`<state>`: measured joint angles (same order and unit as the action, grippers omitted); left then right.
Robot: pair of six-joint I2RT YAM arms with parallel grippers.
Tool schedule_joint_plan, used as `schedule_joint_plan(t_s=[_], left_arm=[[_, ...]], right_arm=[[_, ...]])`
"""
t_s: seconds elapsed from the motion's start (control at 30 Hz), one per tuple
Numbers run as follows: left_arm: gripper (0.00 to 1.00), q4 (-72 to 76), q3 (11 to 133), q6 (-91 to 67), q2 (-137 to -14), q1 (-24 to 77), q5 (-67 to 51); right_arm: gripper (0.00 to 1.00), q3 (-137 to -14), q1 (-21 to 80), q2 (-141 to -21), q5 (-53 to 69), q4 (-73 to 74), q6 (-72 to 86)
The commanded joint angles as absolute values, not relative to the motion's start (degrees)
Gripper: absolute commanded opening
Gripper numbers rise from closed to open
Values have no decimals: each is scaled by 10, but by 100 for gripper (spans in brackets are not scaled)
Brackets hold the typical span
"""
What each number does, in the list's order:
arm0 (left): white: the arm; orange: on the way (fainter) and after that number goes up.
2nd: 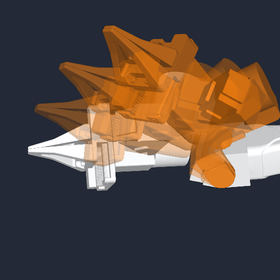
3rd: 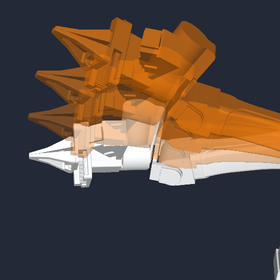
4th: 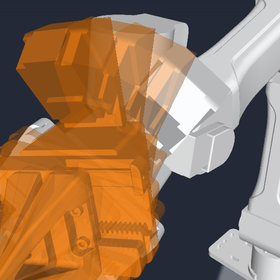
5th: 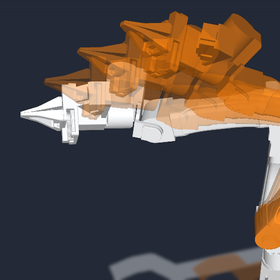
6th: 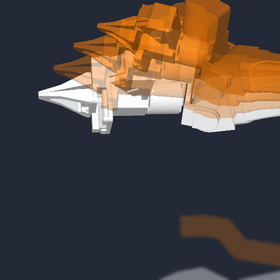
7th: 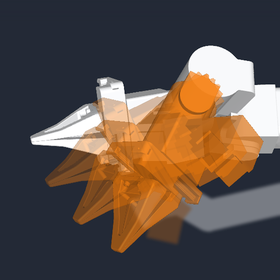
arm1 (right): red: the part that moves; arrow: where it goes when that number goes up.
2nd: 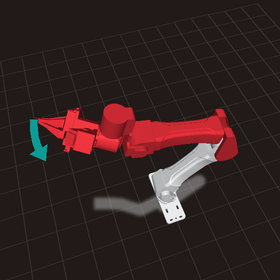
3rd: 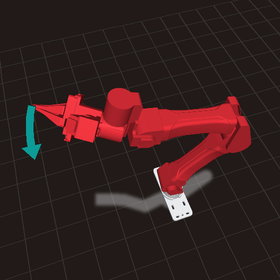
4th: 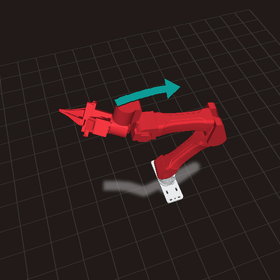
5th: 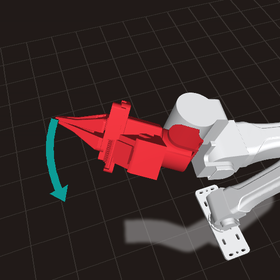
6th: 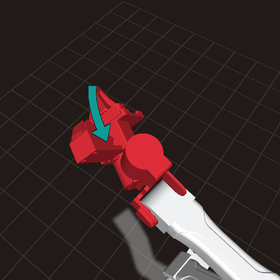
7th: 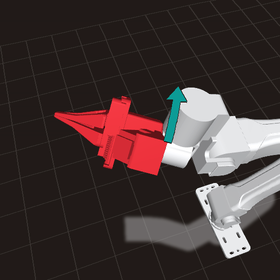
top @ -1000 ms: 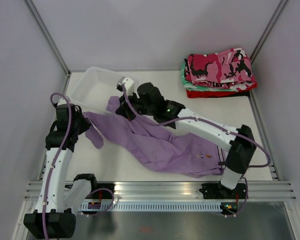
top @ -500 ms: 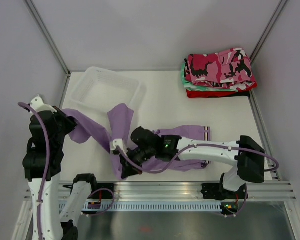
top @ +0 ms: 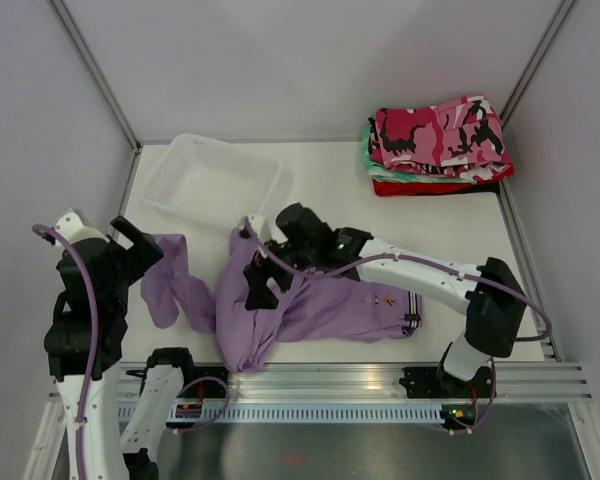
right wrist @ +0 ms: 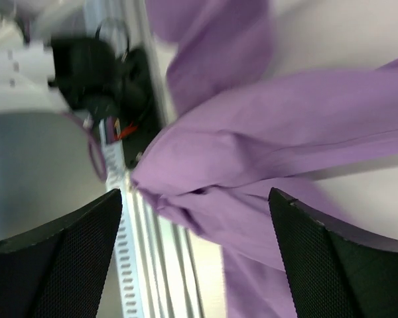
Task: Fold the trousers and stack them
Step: Flatten the trousers out
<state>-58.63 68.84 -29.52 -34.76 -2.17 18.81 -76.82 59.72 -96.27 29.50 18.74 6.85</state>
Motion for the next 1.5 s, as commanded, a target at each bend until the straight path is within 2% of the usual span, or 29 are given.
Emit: schedule_joint_plan(t_s=[0.0, 0.03, 0.07, 0.1, 0.2, 0.23, 0.33, 0.47, 0.7, 0.83, 0.87, 0.9, 0.97, 1.0, 1.07, 1.1, 1.2, 1.23, 1.37, 1.47], left_arm=[[100, -557, 703, -254, -410, -23, 81], [100, -560, 711, -244, -450, -23, 47], [100, -553, 721, -230, -467, -23, -54], [100, -542, 719, -209, -481, -22, -105], [100, -446, 658, -204, -503, -14, -246], [100, -393, 639, -213, -505, -8, -255], [100, -341, 576, -207, -523, 58, -215], [100, -310, 528, -193, -604, 139, -144], [95, -291, 475, -201, -666, 172, -42], [75, -288, 483, -214, -699, 172, -6], [67, -287, 483, -226, -707, 172, -3], [54, -281, 479, -232, -721, 173, -4], [38, -274, 468, -246, -730, 172, -16], [21, -270, 465, -250, -734, 173, -20], [7, -282, 466, -265, -729, 173, -9], [2, -293, 468, -272, -722, 173, -1], [2, -371, 502, -328, -674, 173, 99], [2, -434, 511, -357, -638, 172, 164], [2, -535, 519, -507, -525, 171, 246], [2, -558, 511, -537, -499, 169, 260]], right_arm=[[98, -819, 525, -899, 258, 166, 121], [98, -823, 503, -902, 244, 164, 139], [98, -829, 462, -911, 206, 150, 183], [98, -828, 443, -918, 193, 139, 203], [98, -830, 384, -960, 150, 100, 282], [98, -833, 375, -973, 146, 89, 299], [98, -861, 360, -1029, 100, 69, 331], [98, -924, 361, -1120, 95, 54, 364], [98, -954, 371, -1193, 88, 4, 430], [95, -971, 383, -1235, 86, -24, 448], [93, -978, 387, -1243, 84, -25, 449], [90, -986, 388, -1251, 80, -23, 450], [81, -1006, 397, -1275, 72, -22, 454], [75, -1012, 402, -1283, 64, -21, 454], [61, -1033, 403, -1305, 56, -11, 454], [45, -1038, 403, -1311, 48, -8, 455], [26, -1058, 403, -1325, 31, -4, 446], [22, -1078, 403, -1329, 29, -3, 437], [22, -1188, 398, -1374, 52, 10, 382], [26, -1330, 393, -1448, 66, 57, 346]])
